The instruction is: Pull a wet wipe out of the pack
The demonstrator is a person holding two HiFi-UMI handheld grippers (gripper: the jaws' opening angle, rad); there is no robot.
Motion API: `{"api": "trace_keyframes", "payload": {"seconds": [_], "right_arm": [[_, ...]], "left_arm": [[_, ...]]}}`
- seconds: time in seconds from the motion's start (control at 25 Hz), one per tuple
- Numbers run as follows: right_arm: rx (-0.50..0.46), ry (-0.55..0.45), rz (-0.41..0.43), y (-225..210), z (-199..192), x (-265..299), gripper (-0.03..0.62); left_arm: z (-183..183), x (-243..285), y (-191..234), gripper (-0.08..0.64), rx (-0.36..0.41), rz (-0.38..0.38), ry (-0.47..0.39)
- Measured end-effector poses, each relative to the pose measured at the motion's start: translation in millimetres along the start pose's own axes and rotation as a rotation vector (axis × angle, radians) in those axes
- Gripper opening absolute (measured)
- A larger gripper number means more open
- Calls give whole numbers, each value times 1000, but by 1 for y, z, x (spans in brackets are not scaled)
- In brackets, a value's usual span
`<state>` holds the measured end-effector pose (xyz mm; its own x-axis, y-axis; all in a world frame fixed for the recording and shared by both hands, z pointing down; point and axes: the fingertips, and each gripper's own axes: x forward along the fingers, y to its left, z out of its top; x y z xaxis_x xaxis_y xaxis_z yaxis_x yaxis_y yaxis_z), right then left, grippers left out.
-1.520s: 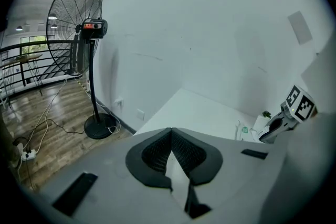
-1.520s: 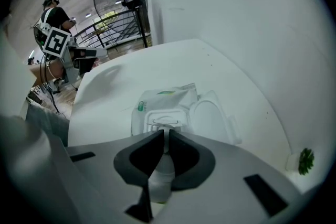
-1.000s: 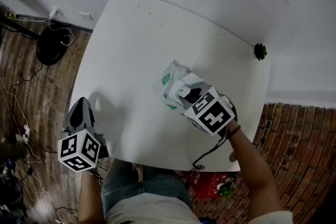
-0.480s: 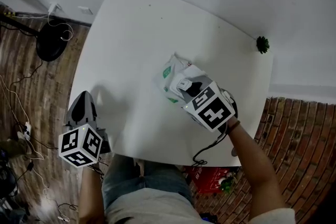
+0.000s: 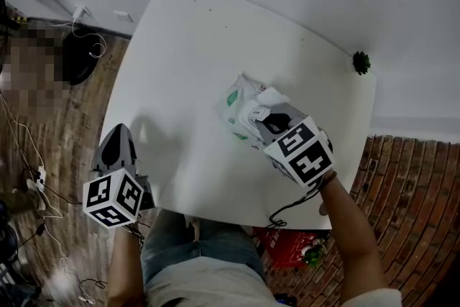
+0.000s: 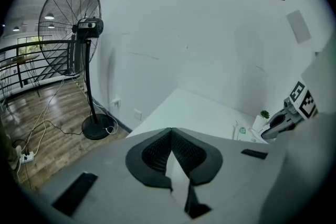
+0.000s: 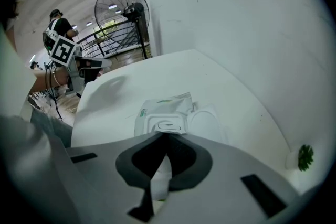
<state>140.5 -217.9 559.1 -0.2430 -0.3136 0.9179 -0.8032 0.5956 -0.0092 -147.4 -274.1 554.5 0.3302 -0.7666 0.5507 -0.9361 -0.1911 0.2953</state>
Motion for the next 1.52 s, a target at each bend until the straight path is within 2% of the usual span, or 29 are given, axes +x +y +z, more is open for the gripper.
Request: {"api": "trace_keyframes", "payload": {"seconds": [1.52], "right_arm": [[97, -104, -66, -13, 14, -47, 0]], "left_arm": [[33, -16, -13, 0, 24, -41, -62]]}}
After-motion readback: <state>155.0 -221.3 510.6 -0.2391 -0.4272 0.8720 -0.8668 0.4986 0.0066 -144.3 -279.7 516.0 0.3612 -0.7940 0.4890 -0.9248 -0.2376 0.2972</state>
